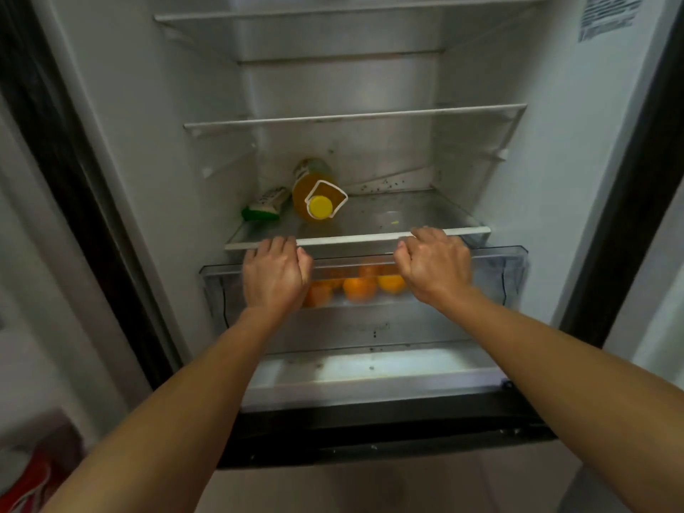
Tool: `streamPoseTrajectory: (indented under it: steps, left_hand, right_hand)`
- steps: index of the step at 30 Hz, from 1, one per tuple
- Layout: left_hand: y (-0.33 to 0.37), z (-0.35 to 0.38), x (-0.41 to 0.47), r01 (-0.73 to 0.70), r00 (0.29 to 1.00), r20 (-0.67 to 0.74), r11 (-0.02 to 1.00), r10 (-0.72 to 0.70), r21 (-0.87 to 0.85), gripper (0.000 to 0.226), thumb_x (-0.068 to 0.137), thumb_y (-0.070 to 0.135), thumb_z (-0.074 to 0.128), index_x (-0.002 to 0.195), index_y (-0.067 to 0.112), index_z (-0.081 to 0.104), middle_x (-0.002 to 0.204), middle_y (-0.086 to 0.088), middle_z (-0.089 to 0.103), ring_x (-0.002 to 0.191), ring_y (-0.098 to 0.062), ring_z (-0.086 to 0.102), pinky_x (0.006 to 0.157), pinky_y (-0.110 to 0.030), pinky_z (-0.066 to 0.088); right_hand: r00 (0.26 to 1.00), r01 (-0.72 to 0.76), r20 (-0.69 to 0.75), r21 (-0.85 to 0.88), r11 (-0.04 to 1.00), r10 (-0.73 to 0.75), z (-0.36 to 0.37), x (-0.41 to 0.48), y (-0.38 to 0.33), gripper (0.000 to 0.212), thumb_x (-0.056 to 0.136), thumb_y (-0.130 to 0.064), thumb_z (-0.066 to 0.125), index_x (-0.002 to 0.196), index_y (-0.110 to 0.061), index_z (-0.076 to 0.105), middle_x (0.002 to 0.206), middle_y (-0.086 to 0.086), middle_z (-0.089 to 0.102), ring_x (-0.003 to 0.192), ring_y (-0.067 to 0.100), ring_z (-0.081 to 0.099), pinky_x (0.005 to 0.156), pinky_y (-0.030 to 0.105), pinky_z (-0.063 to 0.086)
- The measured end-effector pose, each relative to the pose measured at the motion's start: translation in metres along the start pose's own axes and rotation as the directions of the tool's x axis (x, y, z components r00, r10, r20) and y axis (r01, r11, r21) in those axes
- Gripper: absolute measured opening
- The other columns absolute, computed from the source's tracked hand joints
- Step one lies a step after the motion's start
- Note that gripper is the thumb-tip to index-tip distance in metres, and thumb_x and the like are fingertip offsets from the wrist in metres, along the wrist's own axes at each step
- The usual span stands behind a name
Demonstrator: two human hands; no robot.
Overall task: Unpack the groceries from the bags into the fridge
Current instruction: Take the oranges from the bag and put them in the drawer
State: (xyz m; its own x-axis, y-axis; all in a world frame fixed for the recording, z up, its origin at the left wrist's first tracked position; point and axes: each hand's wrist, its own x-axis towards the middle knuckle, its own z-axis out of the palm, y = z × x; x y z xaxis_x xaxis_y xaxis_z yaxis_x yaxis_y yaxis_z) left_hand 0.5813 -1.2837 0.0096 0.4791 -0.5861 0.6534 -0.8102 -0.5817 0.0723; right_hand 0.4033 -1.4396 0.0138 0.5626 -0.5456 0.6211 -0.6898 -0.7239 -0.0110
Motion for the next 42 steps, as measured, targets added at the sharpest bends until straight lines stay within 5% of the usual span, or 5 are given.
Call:
streamPoseTrajectory:
  steps: [16, 24, 29, 33, 42]
  left_hand:
    - [-0.009, 0.065, 0.052, 0.011, 1.0, 0.007, 1.0, -0.011, 0.009, 0.052, 0.095, 0.034, 0.027, 0.095, 0.007, 0.071, 0.094, -0.014, 0.071, 0.086, -0.03, 0.064, 0.084, -0.038, 0.047]
    - [-0.018, 0.054, 0.04, -0.08, 0.994, 0.076, 0.997, 0.081, -0.02, 0.045, 0.101, 0.039, 0.03, 0.123, 0.011, 0.058, 0.119, -0.013, 0.061, 0.11, -0.029, 0.053, 0.095, -0.041, 0.04]
    - [-0.029, 0.026, -0.016, -0.119, 0.985, 0.117, 0.992, 0.123, -0.044, 0.043, 0.086, 0.023, 0.061, 0.126, 0.008, 0.055, 0.125, -0.017, 0.055, 0.114, -0.036, 0.052, 0.091, -0.045, 0.045]
    - [-0.024, -0.016, -0.087, -0.018, 0.984, 0.177, 1.0, 0.021, -0.018, 0.019, 0.088, 0.023, 0.054, 0.099, 0.008, 0.058, 0.103, -0.015, 0.061, 0.09, -0.039, 0.06, 0.064, -0.04, 0.045]
    - [-0.024, -0.122, -0.315, 0.178, 0.878, 0.405, 0.959, -0.255, 0.219, 0.026, 0.09, 0.036, 0.046, 0.101, 0.019, 0.062, 0.103, -0.007, 0.068, 0.093, -0.034, 0.063, 0.071, -0.036, 0.047]
  right_hand:
    - [0.993, -0.112, -0.04, 0.057, 0.992, 0.114, 0.066, 0.05, -0.002, 0.064, 0.094, -0.04, 0.013, 0.115, -0.013, 0.067, 0.12, 0.009, 0.066, 0.122, 0.028, 0.053, 0.1, 0.045, 0.034]
    - [0.993, -0.066, 0.099, 0.092, 0.994, 0.057, 0.05, 0.048, 0.007, 0.06, 0.097, -0.05, 0.019, 0.127, -0.018, 0.06, 0.125, 0.01, 0.06, 0.118, 0.029, 0.05, 0.098, 0.041, 0.032]
    - [0.987, 0.162, -0.03, 0.089, 0.983, -0.16, 0.027, 0.009, -0.008, 0.033, 0.094, -0.034, 0.049, 0.118, -0.014, 0.061, 0.117, 0.008, 0.059, 0.11, 0.028, 0.05, 0.094, 0.043, 0.035]
    - [0.942, 0.322, 0.038, 0.174, 0.931, -0.333, 0.008, -0.04, -0.041, 0.027, 0.092, -0.031, 0.053, 0.111, -0.014, 0.062, 0.109, 0.007, 0.06, 0.102, 0.027, 0.054, 0.082, 0.039, 0.04]
    - [0.771, 0.522, 0.127, 0.436, 0.733, -0.624, -0.037, -0.198, -0.116, 0.029, 0.095, -0.036, 0.047, 0.112, -0.019, 0.063, 0.112, 0.002, 0.062, 0.098, 0.024, 0.059, 0.077, 0.035, 0.047]
